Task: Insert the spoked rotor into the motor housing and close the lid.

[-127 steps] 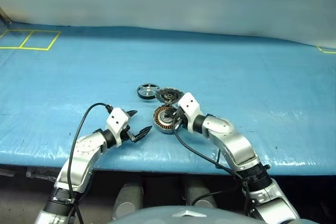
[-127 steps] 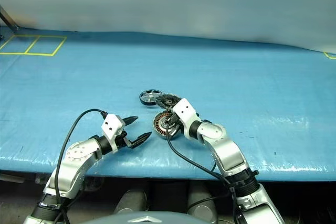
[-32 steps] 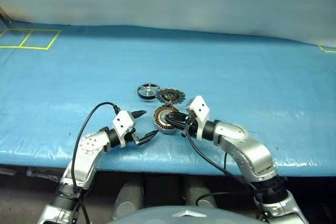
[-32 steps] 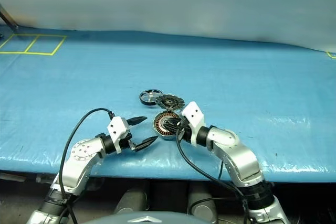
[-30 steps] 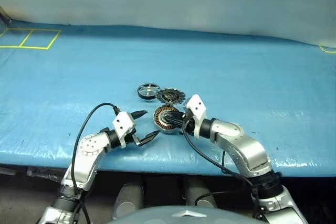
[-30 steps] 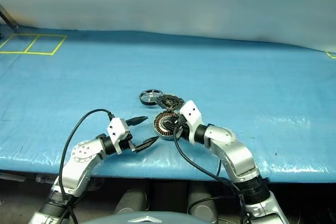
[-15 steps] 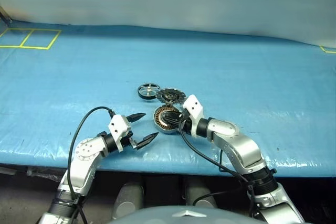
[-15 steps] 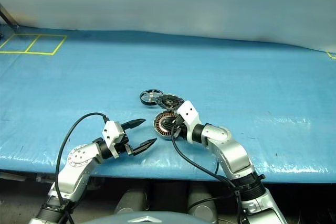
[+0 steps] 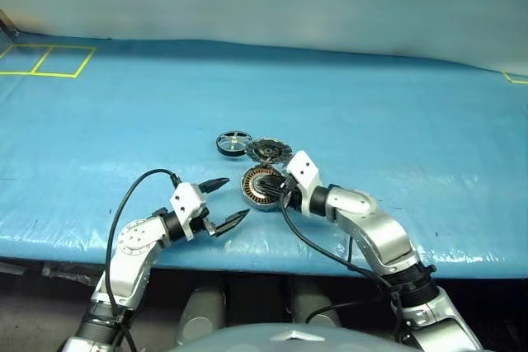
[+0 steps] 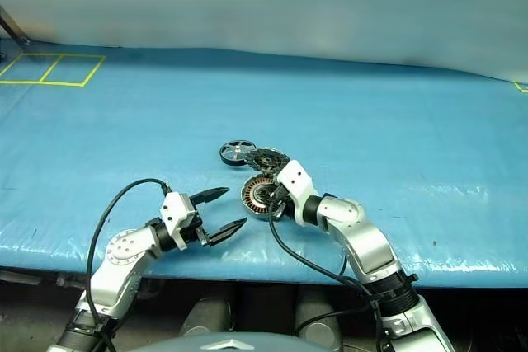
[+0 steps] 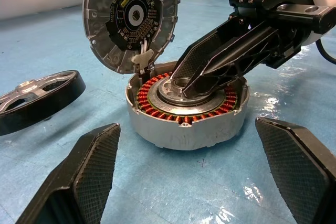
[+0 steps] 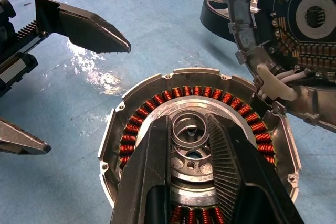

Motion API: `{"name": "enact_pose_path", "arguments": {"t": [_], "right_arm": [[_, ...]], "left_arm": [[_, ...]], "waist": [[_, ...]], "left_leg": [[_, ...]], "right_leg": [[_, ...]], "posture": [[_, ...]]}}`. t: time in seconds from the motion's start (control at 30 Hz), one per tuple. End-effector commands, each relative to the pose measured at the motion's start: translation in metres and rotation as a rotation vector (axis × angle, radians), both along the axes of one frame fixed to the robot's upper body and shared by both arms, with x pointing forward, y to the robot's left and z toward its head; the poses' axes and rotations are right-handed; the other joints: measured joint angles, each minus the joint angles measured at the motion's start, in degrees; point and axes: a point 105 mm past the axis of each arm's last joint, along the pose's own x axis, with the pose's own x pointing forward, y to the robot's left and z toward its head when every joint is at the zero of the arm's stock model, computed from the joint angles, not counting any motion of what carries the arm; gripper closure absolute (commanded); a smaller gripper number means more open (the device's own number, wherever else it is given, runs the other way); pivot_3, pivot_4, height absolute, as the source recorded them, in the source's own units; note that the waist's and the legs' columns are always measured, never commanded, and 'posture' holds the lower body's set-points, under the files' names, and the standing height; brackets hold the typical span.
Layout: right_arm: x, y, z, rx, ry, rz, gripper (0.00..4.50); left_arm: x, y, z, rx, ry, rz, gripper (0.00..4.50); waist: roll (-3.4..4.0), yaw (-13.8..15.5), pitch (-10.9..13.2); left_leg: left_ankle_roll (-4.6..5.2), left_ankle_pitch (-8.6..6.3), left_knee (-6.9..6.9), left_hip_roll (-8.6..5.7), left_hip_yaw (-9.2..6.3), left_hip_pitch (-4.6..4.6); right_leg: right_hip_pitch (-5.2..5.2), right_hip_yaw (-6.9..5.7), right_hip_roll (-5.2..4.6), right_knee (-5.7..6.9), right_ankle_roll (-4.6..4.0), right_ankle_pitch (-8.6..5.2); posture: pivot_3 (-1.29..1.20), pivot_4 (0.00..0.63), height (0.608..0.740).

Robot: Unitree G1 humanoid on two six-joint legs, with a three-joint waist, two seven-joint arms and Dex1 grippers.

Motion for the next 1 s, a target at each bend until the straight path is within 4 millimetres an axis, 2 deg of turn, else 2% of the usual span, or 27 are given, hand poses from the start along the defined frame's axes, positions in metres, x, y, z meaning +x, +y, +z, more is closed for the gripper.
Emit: {"name": "enact_pose_path", "arguments": {"t": [0.03, 0.47, 1.0], "right_arm": [[0.002, 0.001, 0.005, -0.002, -0.035, 0.002, 3.8], [0.002, -0.001, 0.011, -0.018, -0.064, 0.005, 3.8], [0.0, -0.005, -0.001, -0.063, -0.032, -0.003, 3.8]], "left_arm": [[0.0, -0.003, 0.004, -0.005, -0.028, -0.009, 0.0], [-0.001, -0.004, 0.001, 0.002, -0.02, -0.011, 0.0], [0.001, -0.004, -0.001, 0.018, -0.025, -0.004, 0.0]], "waist": [[0.0, 0.0, 0.0], [0.0, 0.02, 0.0], [0.0, 0.03, 0.0]], "left_leg": [[0.0, 0.0, 0.0, 0.0, 0.0, 0.0], [0.0, 0.0, 0.0, 0.0, 0.0, 0.0], [0.0, 0.0, 0.01, 0.0, 0.0, 0.02]], "right_leg": [[0.0, 0.0, 0.0, 0.0, 0.0, 0.0], [0.0, 0.0, 0.0, 0.0, 0.0, 0.0], [0.02, 0.0, 0.0, 0.0, 0.0, 0.0]], "posture": [[0.0, 0.15, 0.74], [0.0, 0.15, 0.74], [0.0, 0.15, 0.74]]}}
